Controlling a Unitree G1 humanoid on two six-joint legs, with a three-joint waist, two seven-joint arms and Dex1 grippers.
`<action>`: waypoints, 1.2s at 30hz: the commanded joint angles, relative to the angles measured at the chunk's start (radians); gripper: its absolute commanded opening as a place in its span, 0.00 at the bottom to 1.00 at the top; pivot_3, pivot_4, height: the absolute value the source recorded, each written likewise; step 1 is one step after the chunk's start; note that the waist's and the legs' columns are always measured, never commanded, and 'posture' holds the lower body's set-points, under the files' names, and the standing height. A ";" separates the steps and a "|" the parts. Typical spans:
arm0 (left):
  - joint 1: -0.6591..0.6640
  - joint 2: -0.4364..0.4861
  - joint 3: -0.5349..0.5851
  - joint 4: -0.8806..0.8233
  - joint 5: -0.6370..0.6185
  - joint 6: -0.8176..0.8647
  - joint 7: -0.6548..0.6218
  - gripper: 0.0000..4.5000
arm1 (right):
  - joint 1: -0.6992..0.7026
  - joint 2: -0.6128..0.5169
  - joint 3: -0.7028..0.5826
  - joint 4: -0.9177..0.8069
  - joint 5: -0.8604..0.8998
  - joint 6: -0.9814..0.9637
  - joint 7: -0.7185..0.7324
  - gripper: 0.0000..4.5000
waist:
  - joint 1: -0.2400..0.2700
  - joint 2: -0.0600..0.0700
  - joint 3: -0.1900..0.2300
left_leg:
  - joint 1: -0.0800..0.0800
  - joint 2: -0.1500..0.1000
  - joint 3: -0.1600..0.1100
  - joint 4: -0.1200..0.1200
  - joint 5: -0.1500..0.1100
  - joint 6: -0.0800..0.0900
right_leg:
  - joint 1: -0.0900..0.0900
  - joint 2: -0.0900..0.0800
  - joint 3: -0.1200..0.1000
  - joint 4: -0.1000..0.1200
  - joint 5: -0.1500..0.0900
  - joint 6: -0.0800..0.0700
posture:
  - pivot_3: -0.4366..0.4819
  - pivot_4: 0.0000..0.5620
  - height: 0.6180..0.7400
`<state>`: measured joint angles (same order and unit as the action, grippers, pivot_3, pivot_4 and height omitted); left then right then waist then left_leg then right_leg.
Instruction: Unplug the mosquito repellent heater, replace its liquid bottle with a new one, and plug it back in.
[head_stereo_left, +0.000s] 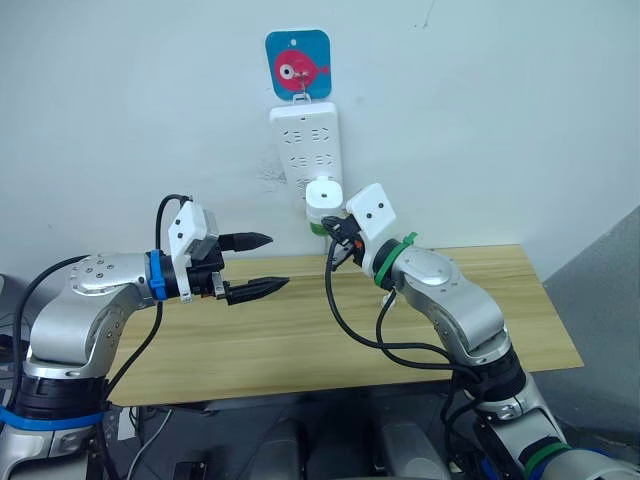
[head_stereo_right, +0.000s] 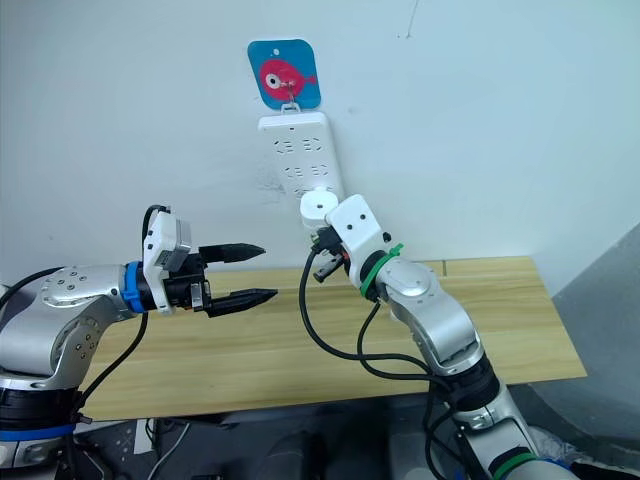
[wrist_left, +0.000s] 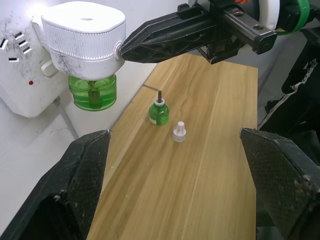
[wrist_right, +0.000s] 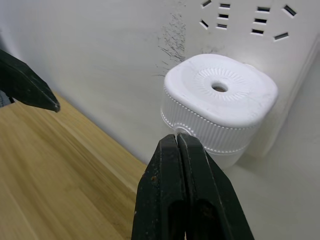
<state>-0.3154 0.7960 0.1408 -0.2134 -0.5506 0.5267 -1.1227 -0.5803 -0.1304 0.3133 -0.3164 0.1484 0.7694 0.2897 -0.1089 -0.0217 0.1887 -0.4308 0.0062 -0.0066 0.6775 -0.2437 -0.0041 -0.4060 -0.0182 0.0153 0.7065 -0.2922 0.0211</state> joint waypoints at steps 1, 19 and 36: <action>-0.015 0.001 0.001 -0.003 -0.004 -0.020 0.000 0.97 | -0.037 0.003 -0.034 0.001 -0.029 -0.038 -0.021 0.01 | 0.000 0.000 0.000 | 0.000 0.000 0.000 0.000 0.000 0.000 | 0.000 0.000 0.000 0.000 0.000 0.000 | 0.32 0.30 1.00; -0.027 -0.014 -0.015 0.011 0.002 -0.040 0.008 0.97 | -0.023 -0.040 -0.038 -0.029 -0.003 -0.012 0.043 0.01 | 0.002 0.000 0.000 | 0.002 0.001 0.005 0.001 0.001 -0.001 | 0.000 0.000 0.001 0.000 0.000 0.000 | 0.32 0.28 1.00; 0.106 0.113 0.071 0.157 0.158 -0.334 -0.057 1.00 | 0.142 -0.628 -0.214 -0.288 0.169 0.009 0.498 0.45 | 0.025 -0.001 -0.002 | 0.001 0.002 0.007 -0.002 0.001 -0.001 | 0.000 0.000 0.000 -0.006 0.000 0.000 | 0.40 0.17 1.00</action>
<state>-0.2184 0.8833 0.1550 -0.0624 -0.4070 0.2455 -1.1690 -0.4458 -0.7125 0.1563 -0.5734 0.3011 0.8230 0.7202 -0.0840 -0.0224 0.1866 -0.4295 0.0089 0.0010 0.6758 -0.2430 -0.0048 -0.4058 -0.0186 0.0151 0.6984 -0.2922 0.0210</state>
